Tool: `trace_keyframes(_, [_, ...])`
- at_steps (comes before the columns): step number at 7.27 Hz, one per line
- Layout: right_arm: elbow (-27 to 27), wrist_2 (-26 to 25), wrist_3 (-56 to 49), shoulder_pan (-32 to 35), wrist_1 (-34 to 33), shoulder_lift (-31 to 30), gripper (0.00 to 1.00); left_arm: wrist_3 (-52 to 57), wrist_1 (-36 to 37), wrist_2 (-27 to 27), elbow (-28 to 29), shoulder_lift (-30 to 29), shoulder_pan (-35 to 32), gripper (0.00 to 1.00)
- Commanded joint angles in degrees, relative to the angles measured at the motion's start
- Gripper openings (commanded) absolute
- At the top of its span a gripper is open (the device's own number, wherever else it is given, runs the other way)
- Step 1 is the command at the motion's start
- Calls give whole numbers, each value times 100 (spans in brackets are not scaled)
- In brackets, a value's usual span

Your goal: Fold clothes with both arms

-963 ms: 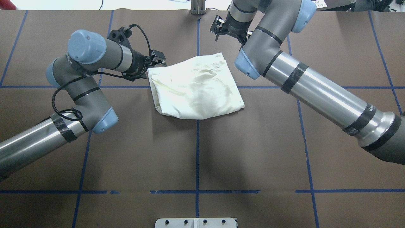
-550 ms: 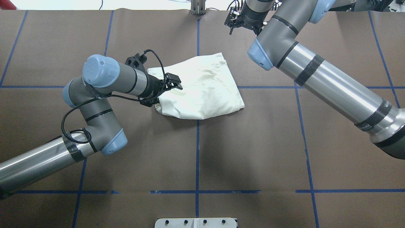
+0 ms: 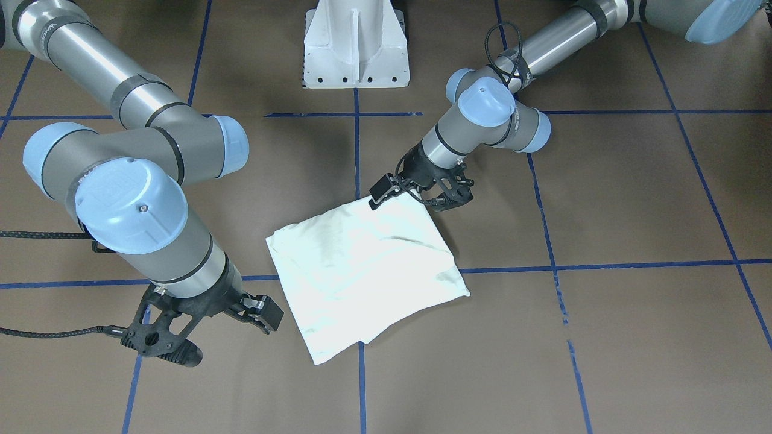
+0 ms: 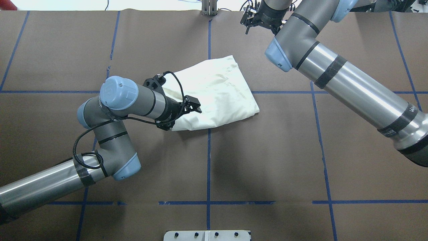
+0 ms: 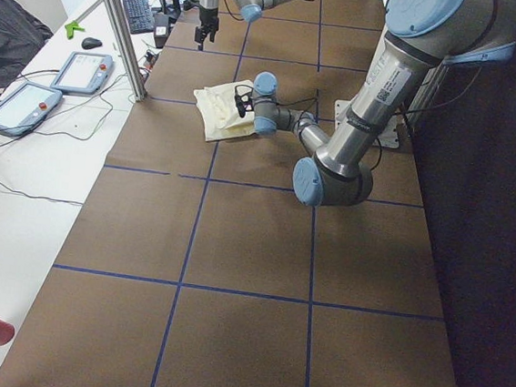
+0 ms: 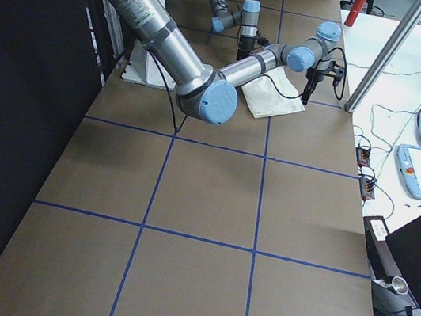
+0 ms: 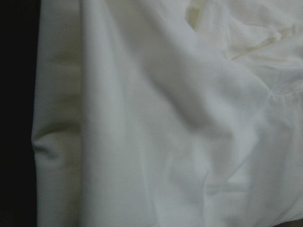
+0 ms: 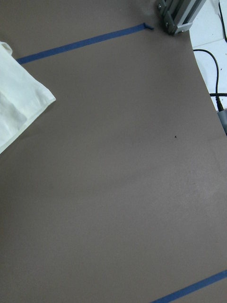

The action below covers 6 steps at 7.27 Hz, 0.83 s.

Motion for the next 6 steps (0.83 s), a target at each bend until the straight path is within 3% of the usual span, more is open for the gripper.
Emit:
trace_keyframes(1, [8, 45, -7, 44, 8, -11, 100, -187, 433, 27, -719, 292, 216, 100])
trace_keyframes(3, [636, 54, -531, 140, 8, -656, 100, 580, 1242, -157, -1554, 634, -80, 100])
trace_keyframes(6, [2008, 309, -1942, 736, 0, -2335, 100, 3072, 2463, -422, -2094, 942, -1939, 100])
